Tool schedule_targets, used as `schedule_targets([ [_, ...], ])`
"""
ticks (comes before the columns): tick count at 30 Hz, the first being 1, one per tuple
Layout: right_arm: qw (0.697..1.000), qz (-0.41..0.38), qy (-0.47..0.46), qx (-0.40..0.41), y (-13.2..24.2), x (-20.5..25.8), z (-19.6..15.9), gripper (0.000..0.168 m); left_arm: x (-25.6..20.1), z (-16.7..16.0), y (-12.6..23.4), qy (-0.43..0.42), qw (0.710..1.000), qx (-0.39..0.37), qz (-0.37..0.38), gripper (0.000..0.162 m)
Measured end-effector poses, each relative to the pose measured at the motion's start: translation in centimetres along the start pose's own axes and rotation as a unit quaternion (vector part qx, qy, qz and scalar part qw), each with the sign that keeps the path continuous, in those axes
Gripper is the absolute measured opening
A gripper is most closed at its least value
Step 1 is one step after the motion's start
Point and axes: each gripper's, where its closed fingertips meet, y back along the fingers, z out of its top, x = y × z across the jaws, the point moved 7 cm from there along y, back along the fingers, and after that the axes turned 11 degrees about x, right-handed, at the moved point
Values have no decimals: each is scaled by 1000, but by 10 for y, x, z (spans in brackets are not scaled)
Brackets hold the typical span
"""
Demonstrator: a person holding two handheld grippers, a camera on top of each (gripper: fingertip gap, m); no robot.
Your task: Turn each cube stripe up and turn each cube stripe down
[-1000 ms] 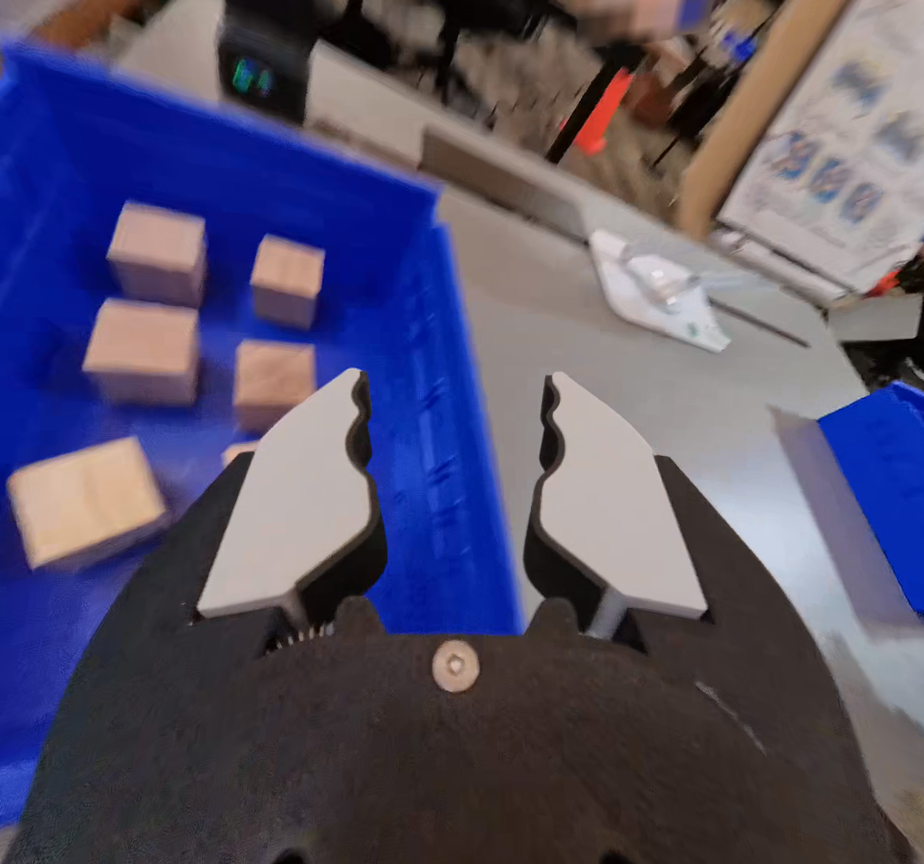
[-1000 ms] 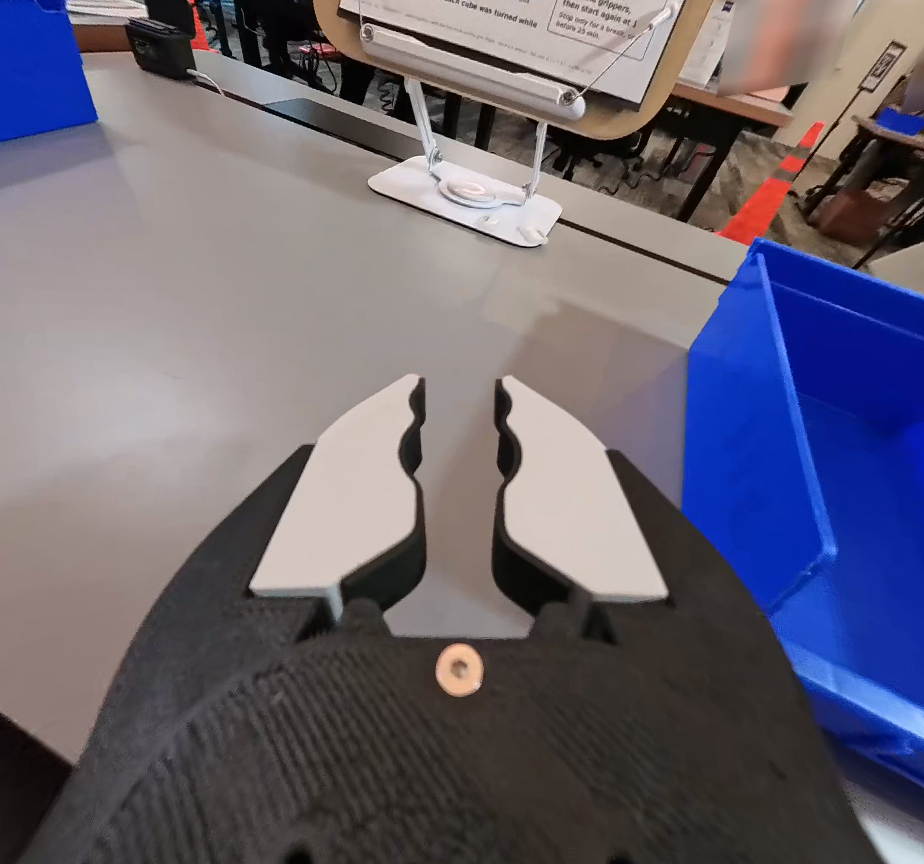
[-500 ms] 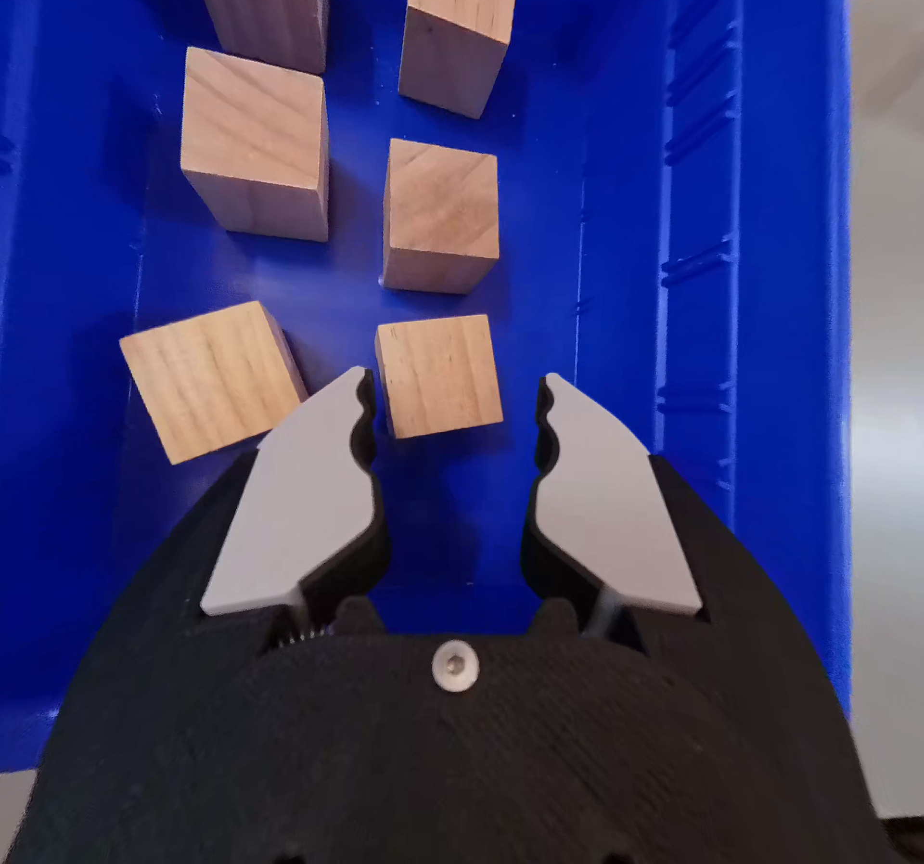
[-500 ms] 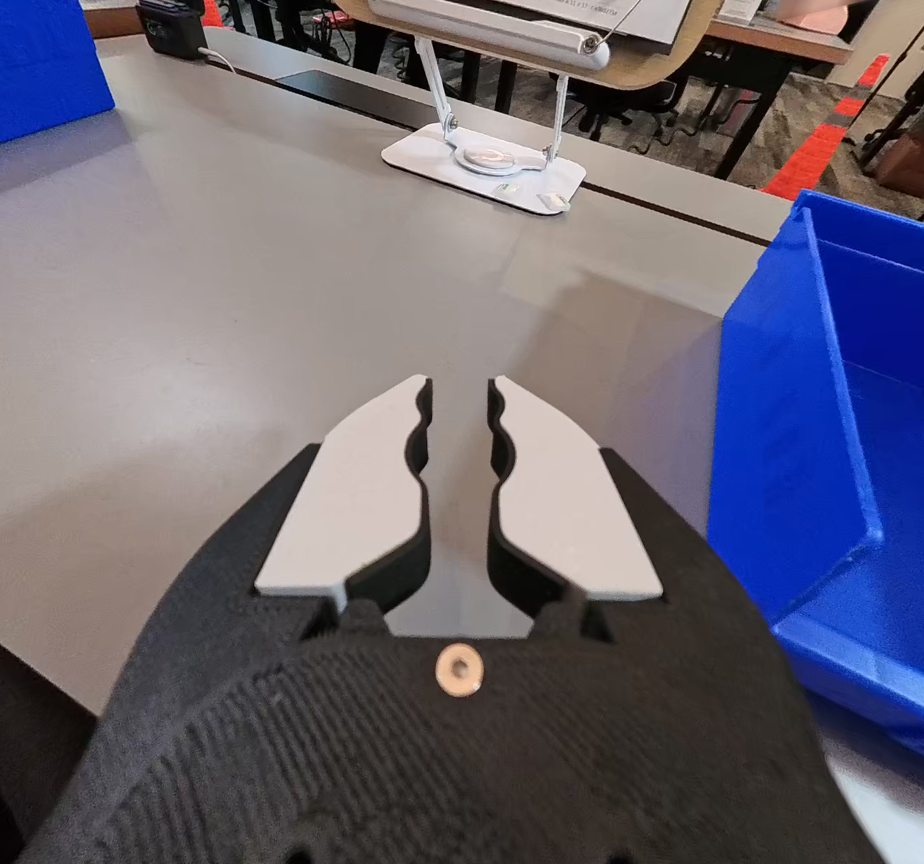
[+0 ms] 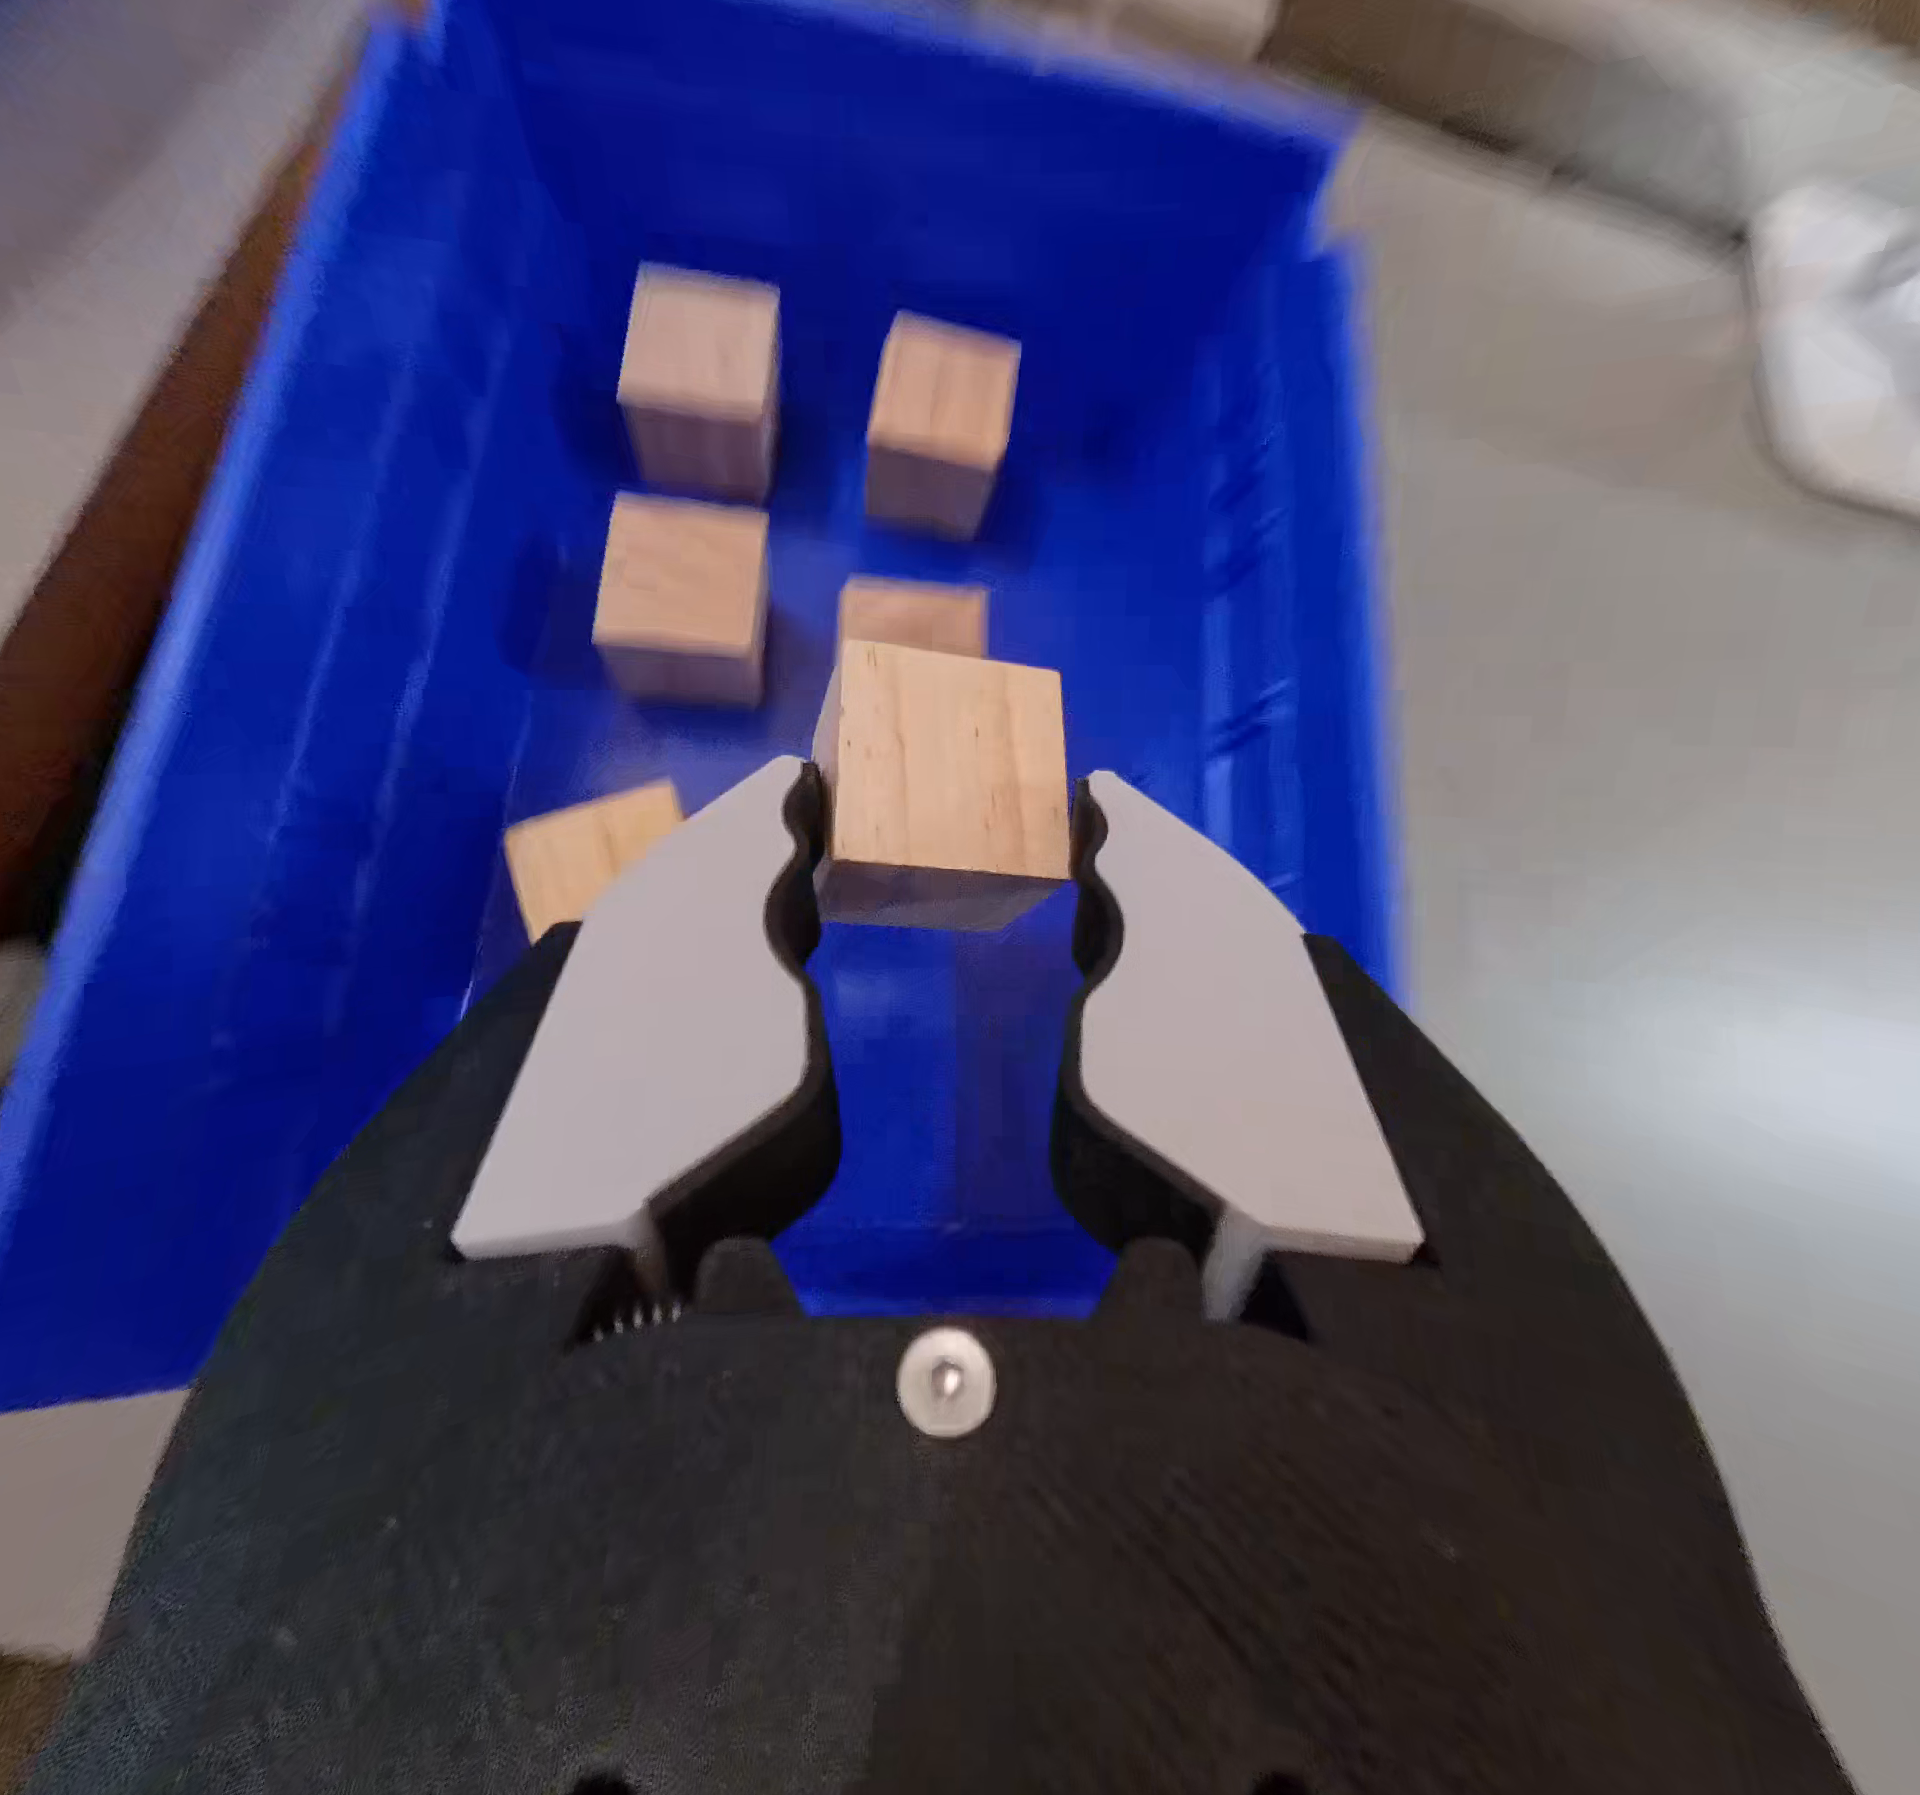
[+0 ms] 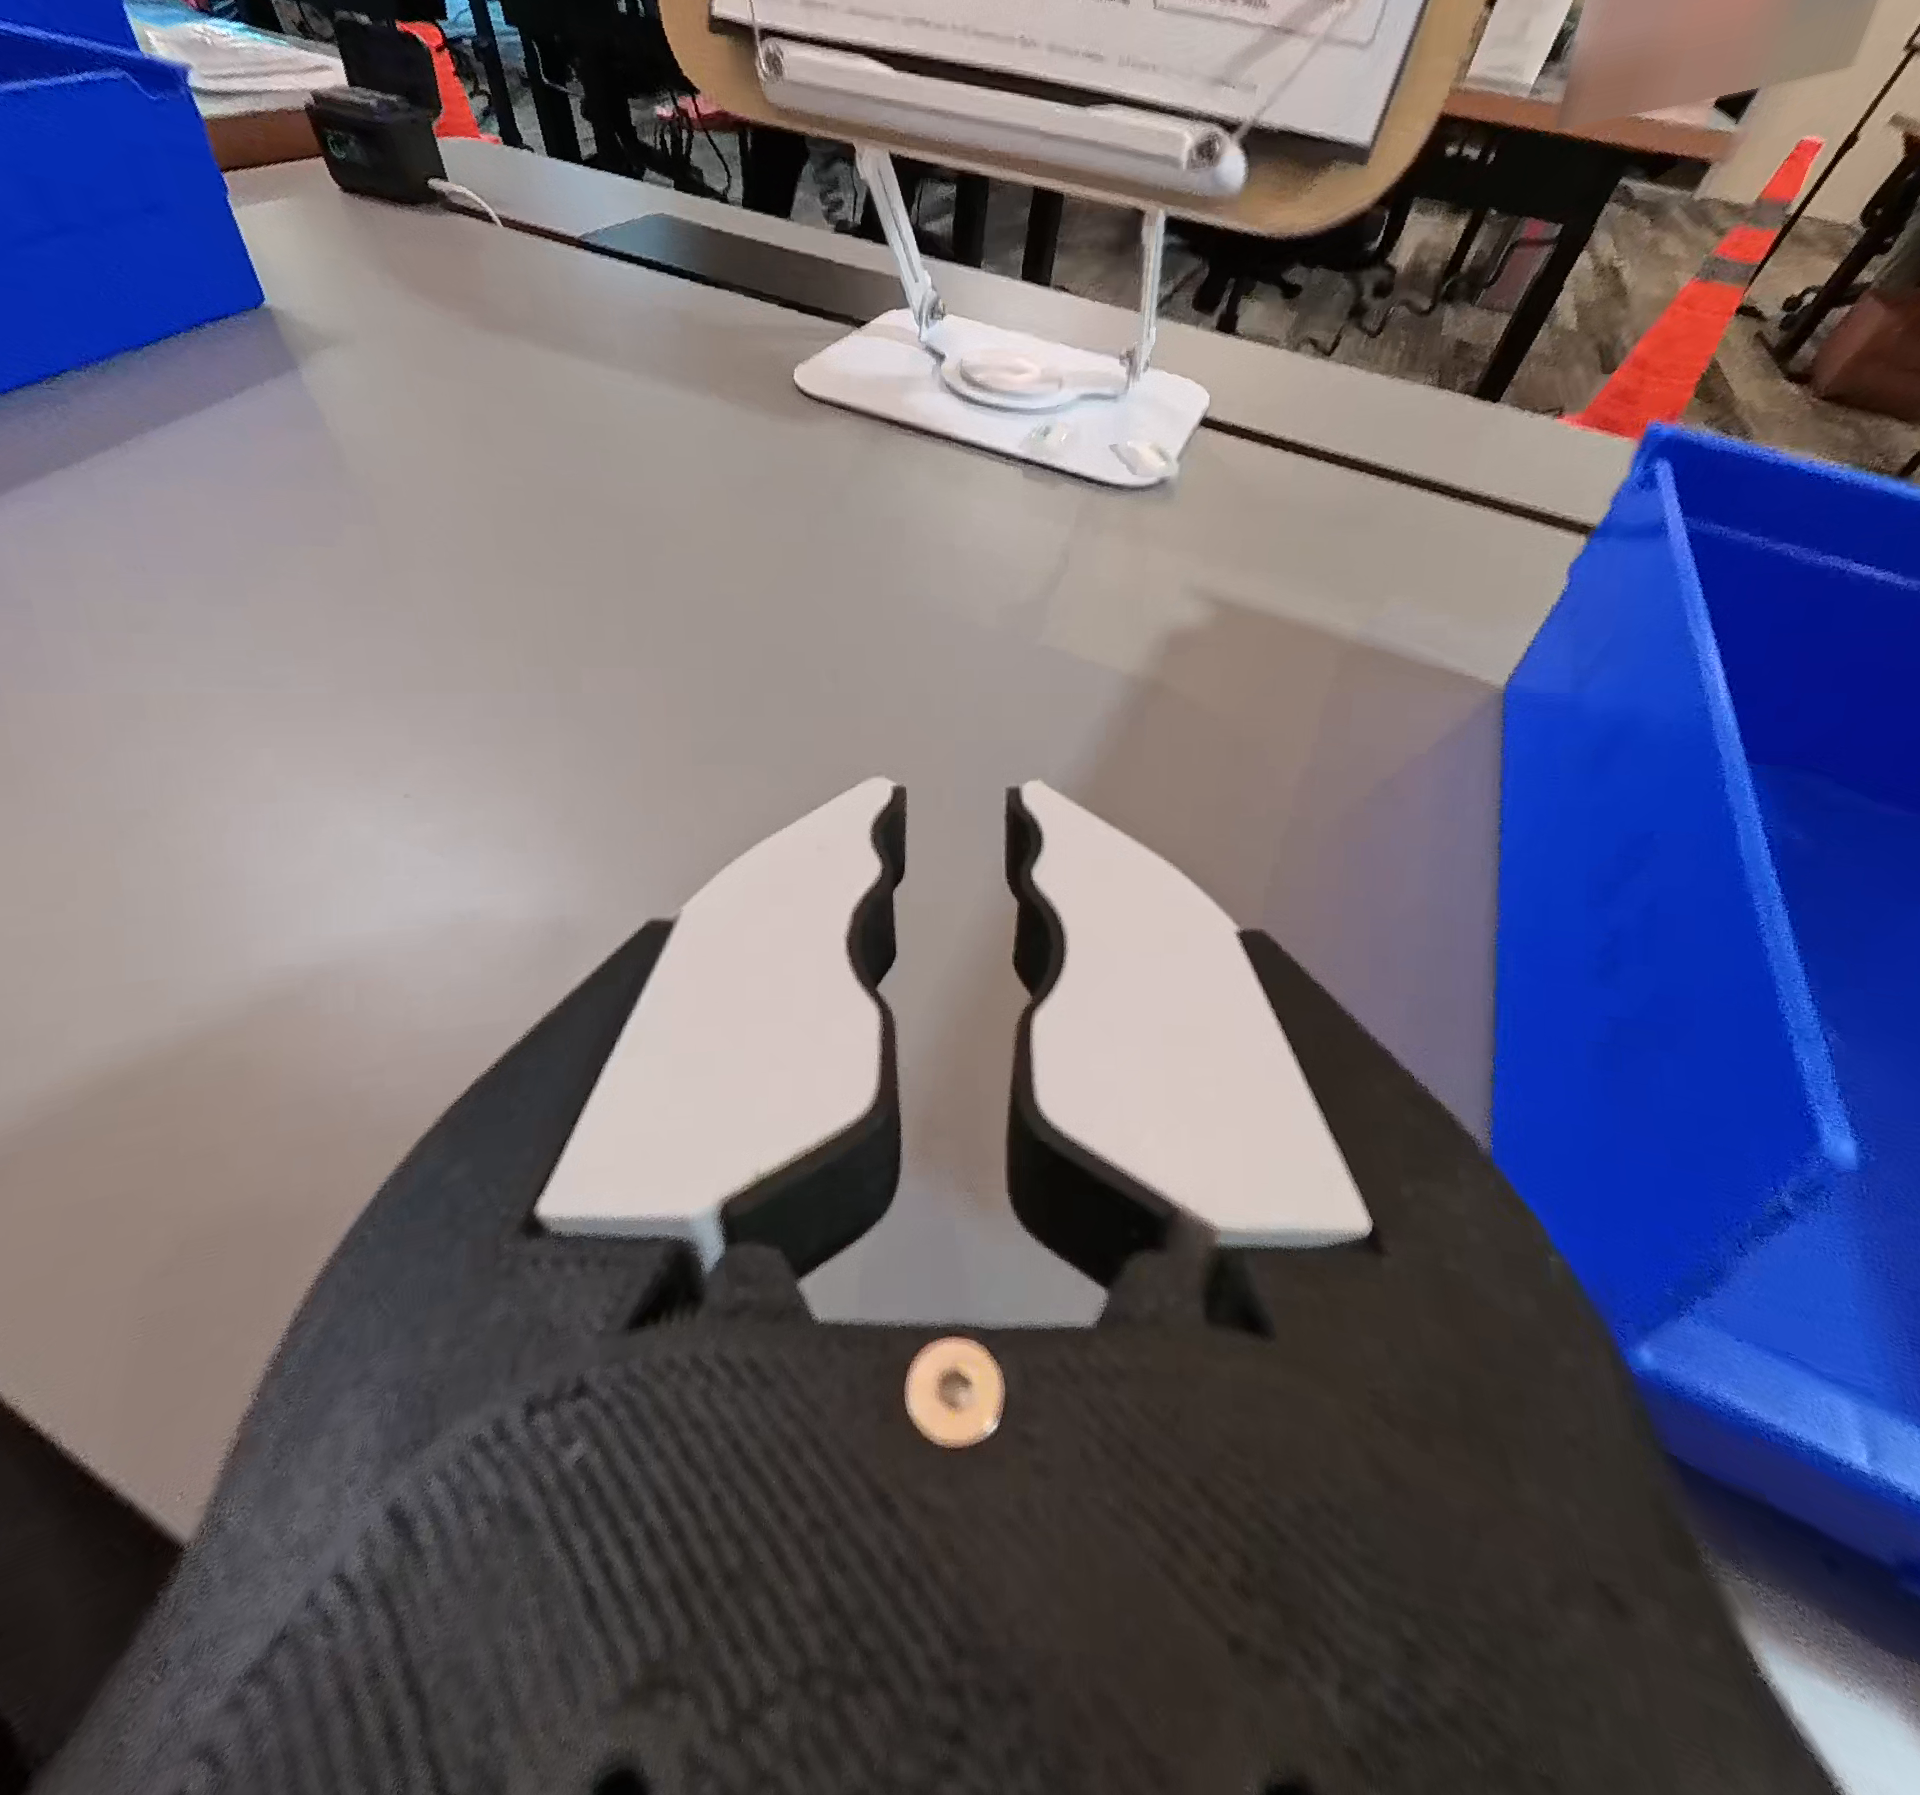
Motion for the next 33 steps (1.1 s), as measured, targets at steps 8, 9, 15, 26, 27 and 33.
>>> schedule_targets([
  [8, 973, 213, -50, -76, -40, 56, 37, 20, -144, 37, 88, -83, 921, -200, -324, 46],
  [9, 960, 260, -59, -84, -43, 65, 43, 21, -169, 33, 83, -98, 905, -202, -363, 46],
  [15, 903, 388, -145, -110, -31, 62, 49, 33, -314, -40, 19, -123, 785, -112, -597, 46],
  [26, 779, 459, -397, -158, -31, 19, 45, 40, -375, -109, -6, -30, 663, 8, -748, 45],
  [27, 774, 469, -398, -149, -32, 24, 45, 44, -376, -111, -5, -32, 658, 9, -752, 45],
  [33, 770, 509, -366, -121, -32, 55, 48, 50, -379, -118, -3, -9, 637, 9, -771, 45],
])
